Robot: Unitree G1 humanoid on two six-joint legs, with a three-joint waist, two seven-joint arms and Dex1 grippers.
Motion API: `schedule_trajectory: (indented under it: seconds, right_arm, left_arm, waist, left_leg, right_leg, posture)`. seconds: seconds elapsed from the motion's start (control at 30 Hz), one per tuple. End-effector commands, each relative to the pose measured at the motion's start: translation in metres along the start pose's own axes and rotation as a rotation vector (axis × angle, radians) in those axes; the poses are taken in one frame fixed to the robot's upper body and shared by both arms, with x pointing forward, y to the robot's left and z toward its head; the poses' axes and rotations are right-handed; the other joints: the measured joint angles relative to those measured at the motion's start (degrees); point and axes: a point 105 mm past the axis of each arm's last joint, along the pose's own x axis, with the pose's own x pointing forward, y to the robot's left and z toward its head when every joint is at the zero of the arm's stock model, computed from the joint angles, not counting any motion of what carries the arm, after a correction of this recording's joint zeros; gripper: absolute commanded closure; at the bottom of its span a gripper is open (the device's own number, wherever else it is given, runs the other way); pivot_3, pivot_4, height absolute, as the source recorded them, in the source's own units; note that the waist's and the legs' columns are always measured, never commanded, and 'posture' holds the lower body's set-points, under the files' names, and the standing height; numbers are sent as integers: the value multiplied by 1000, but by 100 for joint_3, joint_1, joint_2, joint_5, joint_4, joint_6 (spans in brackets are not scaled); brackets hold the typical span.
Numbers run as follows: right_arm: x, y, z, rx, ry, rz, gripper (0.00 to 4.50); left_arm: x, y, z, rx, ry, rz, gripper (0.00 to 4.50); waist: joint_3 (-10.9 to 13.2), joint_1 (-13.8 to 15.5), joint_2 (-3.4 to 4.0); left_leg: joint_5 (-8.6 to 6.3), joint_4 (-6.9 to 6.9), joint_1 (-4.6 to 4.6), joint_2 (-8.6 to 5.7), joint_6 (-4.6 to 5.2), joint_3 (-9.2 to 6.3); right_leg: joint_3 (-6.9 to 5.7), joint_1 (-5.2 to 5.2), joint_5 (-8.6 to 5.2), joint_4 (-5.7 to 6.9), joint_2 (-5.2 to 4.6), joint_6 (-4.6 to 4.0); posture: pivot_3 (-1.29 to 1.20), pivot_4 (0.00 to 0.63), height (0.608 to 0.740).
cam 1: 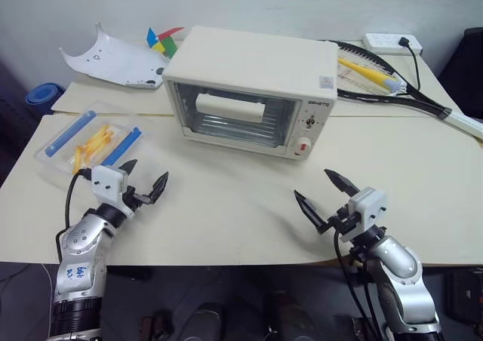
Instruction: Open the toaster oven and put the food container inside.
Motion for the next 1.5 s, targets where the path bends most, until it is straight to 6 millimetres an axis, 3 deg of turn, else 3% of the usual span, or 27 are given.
schedule_trajectory:
  seconds: [0.03,0.57,0.7,0.87,1.1,1.27,1.5]
  right_arm:
    - [1,-2,16,-37,-46,5,26]
    - [6,3,15,-32,-47,29,26]
    - [21,16,34,7,-93,147,26]
    - [26,25,39,-13,-82,253,26]
    - [27,20,37,-40,-79,225,26]
    - [26,24,35,-30,-67,259,26]
    - [54,47,74,37,-103,467,26]
  left_arm:
    - [0,-6,10,16,-38,-2,0]
    - [-1,-9,15,8,-48,-20,0]
    - [-18,-14,34,-56,-77,-226,0]
    - [-23,2,40,-5,-13,-278,0]
    - [-19,-5,27,61,38,-259,0]
    - [-21,-12,30,-5,-4,-244,0]
    - [-45,-19,55,-161,-9,-501,0]
  waist:
    - [0,4,0]
    - [0,4,0]
    - [2,-36,2]
    - [2,-4,3]
    - [2,11,3]
    - [2,-15,3]
    - [5,-58,6]
  left_leg:
    - [0,0,0,0,0,0]
    - [0,0,0,0,0,0]
    - [0,0,-1,6,-1,5]
    - [-1,-1,0,15,-7,0]
    - [-4,-1,-1,11,-3,-2]
    - [-5,-2,-1,19,-7,3]
    - [-5,1,-1,31,-10,9]
  right_leg:
    - [0,0,0,0,0,0]
    - [0,0,0,0,1,0]
    - [3,-3,0,1,2,0]
    - [1,-3,-2,-1,14,-8]
    - [0,3,-1,-10,11,-8]
    - [2,-1,-1,-8,19,-8]
    - [7,-4,2,-6,29,-15]
  posture:
    - [0,150,740]
    - [0,150,740]
    - [0,150,740]
    - [0,150,740]
    - [0,150,740]
    - [0,150,740]
    - [0,150,740]
